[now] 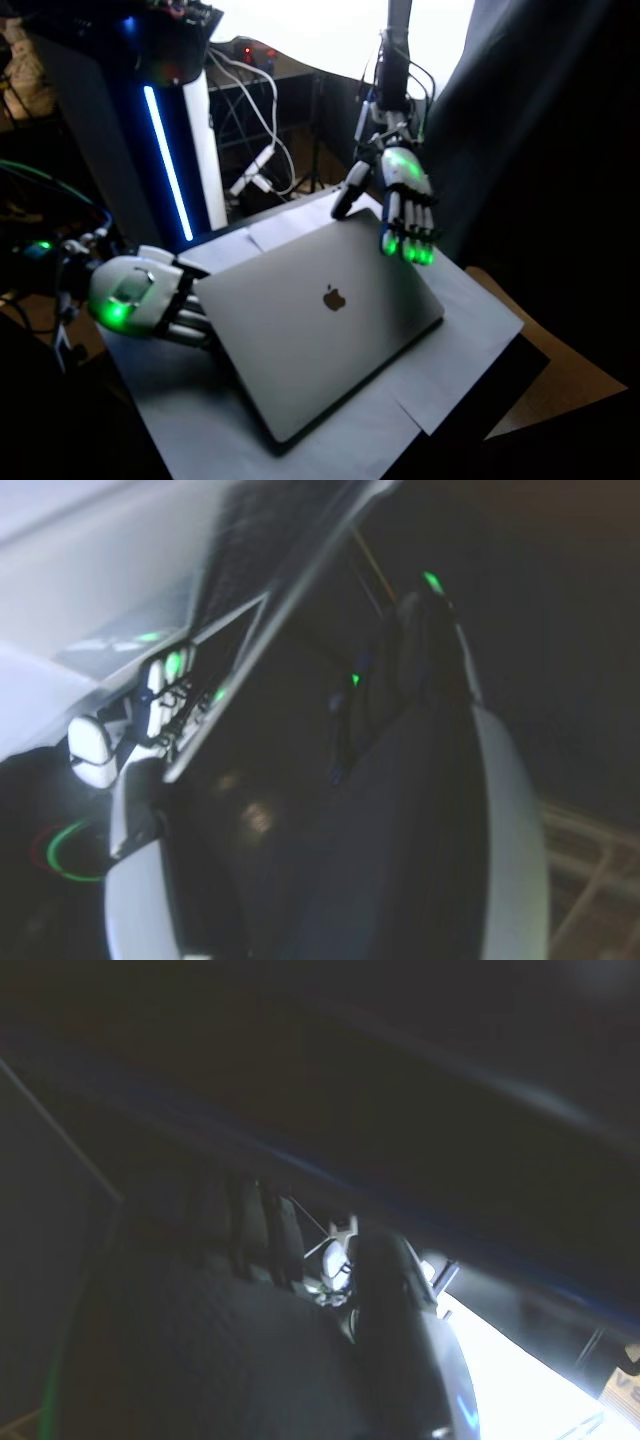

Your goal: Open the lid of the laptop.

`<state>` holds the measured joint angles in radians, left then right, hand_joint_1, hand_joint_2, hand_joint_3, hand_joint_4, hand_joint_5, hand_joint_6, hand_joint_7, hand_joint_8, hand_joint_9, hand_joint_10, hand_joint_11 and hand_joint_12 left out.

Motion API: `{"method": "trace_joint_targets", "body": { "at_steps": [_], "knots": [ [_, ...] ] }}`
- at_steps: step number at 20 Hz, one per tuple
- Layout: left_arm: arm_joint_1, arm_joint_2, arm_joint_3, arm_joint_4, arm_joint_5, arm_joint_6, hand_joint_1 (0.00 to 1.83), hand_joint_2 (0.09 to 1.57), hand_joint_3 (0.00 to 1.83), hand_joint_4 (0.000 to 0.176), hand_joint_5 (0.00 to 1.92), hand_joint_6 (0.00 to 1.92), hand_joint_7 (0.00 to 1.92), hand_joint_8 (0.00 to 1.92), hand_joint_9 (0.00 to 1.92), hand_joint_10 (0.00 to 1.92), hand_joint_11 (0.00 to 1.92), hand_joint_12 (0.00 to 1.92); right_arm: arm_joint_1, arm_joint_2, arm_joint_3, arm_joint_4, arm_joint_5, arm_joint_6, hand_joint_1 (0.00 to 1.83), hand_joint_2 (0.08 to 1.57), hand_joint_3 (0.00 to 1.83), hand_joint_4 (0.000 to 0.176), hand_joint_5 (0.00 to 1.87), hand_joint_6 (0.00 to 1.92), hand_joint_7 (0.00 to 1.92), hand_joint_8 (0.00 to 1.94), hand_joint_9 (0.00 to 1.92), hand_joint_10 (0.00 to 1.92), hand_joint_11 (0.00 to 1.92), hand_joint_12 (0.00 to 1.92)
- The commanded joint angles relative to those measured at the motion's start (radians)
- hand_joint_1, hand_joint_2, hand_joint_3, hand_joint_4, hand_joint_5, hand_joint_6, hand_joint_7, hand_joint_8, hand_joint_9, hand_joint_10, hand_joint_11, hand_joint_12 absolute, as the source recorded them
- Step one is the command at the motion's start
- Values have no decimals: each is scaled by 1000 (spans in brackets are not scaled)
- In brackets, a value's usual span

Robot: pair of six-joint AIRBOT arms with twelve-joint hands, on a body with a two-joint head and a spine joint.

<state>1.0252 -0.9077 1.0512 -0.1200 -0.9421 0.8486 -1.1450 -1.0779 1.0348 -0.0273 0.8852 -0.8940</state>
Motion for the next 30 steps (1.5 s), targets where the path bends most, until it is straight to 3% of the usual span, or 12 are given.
{"method": "trace_joint_targets", "body": {
  "at_steps": [1,2,4,5,6,9,10,11,17,24,27,30],
  "knots": [
    [-14,-4,5,-21,-111,1,782,946,0,173,117,1,116,1,112,0,0,315,1,-23,-11,-64,-43,26,0,1465,0,0,244,7,213,8,185,5,183,20],
    [-14,-3,-1,-21,-117,1,814,900,0,164,6,0,6,0,3,0,0,5,1,-23,-12,-65,-43,26,0,1456,0,0,247,6,222,9,201,9,206,30],
    [-14,6,-12,-3,-133,-17,843,879,0,153,0,0,0,0,0,0,17,8,1,-23,-12,-65,-43,26,0,1474,2,0,215,0,191,0,182,1,190,22],
    [-14,15,-20,2,-144,-22,876,863,0,121,0,0,0,0,0,0,33,15,0,-23,-13,-65,-43,26,0,1487,7,0,206,0,180,0,171,0,181,18],
    [-14,23,-29,6,-153,-22,853,824,0,147,0,0,0,0,0,0,29,13,0,-23,-13,-65,-43,26,0,1495,9,0,210,2,184,2,171,2,180,18],
    [-13,30,-47,33,-162,-24,894,781,0,133,0,0,0,0,0,0,20,13,0,-23,-13,-65,-43,26,0,1494,5,0,259,16,240,17,214,13,209,30],
    [-13,30,-52,44,-159,-27,848,798,4,155,0,0,0,0,0,0,82,44,0,-23,-13,-65,-43,26,0,1492,3,0,248,9,228,10,207,8,202,26],
    [-13,29,-54,50,-153,-27,852,809,0,172,0,0,0,0,0,0,16,497,0,-23,-13,-65,-43,26,0,1485,0,0,237,4,215,3,198,3,195,23],
    [-20,-21,5,22,-31,25,796,869,2,176,0,0,4,0,9,2,0,47,0,-23,-15,-65,-43,26,0,1462,0,0,254,4,220,2,205,4,210,28],
    [-87,-24,17,-9,28,143,809,942,0,176,30,2,89,2,101,4,0,277,-1,-23,-19,-67,-43,26,0,1485,4,0,232,0,198,0,173,0,187,18],
    [-118,-24,27,-14,15,144,797,965,2,130,17,1,72,4,114,7,0,303,-3,-23,-21,-69,-43,26,3,1498,5,0,248,5,212,3,190,4,207,25],
    [-164,-24,36,-14,12,158,798,967,0,166,0,0,67,1,64,0,0,108,-4,-23,-24,-70,-43,27,0,1492,0,0,262,8,234,10,211,11,220,31]
  ]
}}
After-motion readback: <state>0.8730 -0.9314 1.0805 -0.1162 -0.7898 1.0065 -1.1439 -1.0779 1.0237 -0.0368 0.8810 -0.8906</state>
